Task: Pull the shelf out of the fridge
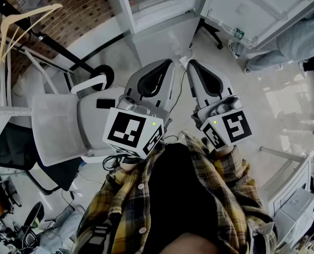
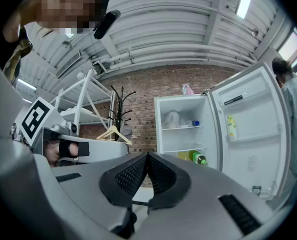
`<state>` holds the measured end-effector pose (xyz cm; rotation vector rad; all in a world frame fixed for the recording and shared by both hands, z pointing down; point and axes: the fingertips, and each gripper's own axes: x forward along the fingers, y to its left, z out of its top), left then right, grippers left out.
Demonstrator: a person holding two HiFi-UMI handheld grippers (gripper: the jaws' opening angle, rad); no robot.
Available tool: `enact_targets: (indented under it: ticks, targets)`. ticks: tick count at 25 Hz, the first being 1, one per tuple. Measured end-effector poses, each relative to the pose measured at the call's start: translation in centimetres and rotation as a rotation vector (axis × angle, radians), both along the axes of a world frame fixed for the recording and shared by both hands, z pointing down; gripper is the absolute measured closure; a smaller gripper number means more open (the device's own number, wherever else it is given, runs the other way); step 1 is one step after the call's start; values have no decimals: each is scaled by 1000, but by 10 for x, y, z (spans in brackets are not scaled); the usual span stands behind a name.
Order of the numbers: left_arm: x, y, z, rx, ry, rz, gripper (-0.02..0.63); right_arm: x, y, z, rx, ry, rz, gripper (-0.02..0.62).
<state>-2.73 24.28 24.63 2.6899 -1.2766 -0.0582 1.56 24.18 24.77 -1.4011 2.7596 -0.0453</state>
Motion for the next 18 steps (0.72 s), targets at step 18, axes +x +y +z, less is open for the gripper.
enact_targets:
  ticks: [18]
  targets:
    - [-45,-24,12,-28,-4,103,603,-34,-24,5,-24,-5,120,577]
